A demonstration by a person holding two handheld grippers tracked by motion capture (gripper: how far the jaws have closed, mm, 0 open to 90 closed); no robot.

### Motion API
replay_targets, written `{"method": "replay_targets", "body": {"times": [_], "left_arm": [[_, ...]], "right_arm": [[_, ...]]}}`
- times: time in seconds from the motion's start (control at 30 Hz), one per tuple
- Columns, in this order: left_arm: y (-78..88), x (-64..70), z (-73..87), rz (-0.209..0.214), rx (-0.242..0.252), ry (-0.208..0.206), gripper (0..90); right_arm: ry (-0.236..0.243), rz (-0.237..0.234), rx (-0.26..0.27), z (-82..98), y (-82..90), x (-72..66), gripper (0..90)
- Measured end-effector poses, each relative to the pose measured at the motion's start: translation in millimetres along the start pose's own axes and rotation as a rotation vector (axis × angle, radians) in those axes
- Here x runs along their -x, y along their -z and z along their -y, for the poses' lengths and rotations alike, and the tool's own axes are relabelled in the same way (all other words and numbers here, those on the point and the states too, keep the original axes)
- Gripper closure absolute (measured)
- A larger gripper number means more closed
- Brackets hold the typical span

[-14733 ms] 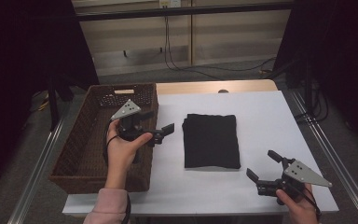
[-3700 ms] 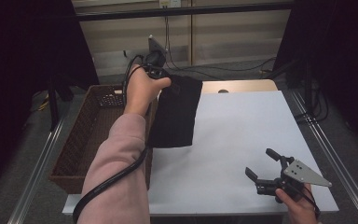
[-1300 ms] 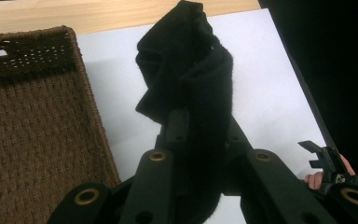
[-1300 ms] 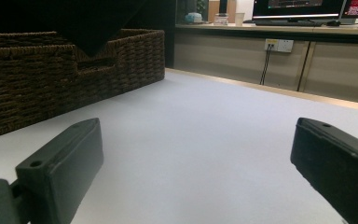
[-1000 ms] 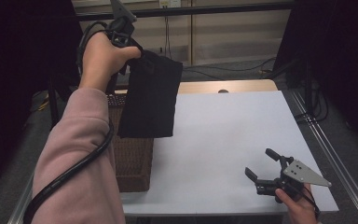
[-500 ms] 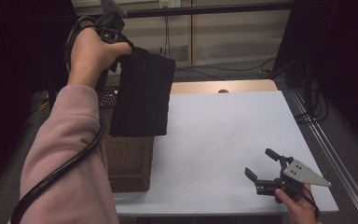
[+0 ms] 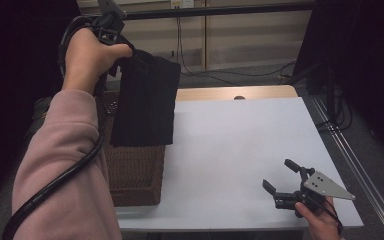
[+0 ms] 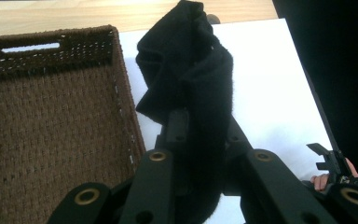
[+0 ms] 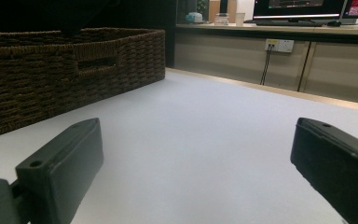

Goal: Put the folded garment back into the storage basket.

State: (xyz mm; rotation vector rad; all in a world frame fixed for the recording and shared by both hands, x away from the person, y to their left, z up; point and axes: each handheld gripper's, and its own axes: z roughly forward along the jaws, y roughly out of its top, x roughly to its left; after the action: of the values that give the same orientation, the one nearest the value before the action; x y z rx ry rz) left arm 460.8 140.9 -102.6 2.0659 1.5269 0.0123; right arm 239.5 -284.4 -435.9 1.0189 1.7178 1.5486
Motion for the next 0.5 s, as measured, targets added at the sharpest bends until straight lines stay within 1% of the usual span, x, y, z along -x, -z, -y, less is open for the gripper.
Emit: {"method": "replay_targets", "body": {"times": [0.07, 0.1, 0.17, 0.2, 0.23, 0.3, 0.33, 0.37, 0.4, 0.43, 0.5], "left_arm": [[1.1, -1.6, 0.4, -0.002, 0.002, 0.0, 79.1], [1.8, -2.3, 0.7, -0.007, 0.003, 0.0, 79.1], [3.7, -4.9, 1.0, -0.008, 0.004, -0.003, 79.1], [4.3, -6.1, 1.7, -0.004, 0.006, 0.004, 79.1], [4.8, -7.6, 1.8, -0.007, 0.003, -0.005, 79.2], [5.6, -10.1, 2.8, -0.006, 0.008, 0.0, 79.2], [5.8, -10.6, 3.3, -0.014, 0.011, 0.012, 79.2], [6.7, -12.8, 3.3, -0.014, 0.004, -0.002, 79.2], [6.9, -14.0, 3.8, -0.014, 0.008, 0.002, 79.2], [7.4, -13.8, 4.4, -0.02, 0.004, 0.022, 79.2], [8.1, -15.2, 4.9, -0.022, 0.009, 0.022, 79.3]], "right_arm": [[0.0, 0.003, -0.002, -0.2, 0.2, -0.3, 2.1], [-0.004, 0.015, -0.016, -0.7, 1.2, -0.7, 2.1], [0.002, 0.0, 0.001, -0.1, 0.0, 0.0, 2.1], [0.001, 0.0, 0.001, -0.1, 0.0, 0.0, 2.1], [0.002, 0.0, 0.001, -0.1, 0.0, 0.0, 2.1], [0.004, 0.006, -0.006, -0.2, 0.4, -0.1, 2.1], [0.003, 0.014, -0.015, -0.5, 1.1, -0.2, 2.1], [-0.004, 0.014, -0.015, -0.7, 1.0, -0.7, 2.1], [-0.003, 0.014, -0.015, -0.7, 1.0, -0.7, 2.1], [-0.004, 0.014, -0.015, -0.7, 1.1, -0.8, 2.1], [0.005, 0.007, -0.008, -0.4, 0.8, -0.1, 2.1]]}}
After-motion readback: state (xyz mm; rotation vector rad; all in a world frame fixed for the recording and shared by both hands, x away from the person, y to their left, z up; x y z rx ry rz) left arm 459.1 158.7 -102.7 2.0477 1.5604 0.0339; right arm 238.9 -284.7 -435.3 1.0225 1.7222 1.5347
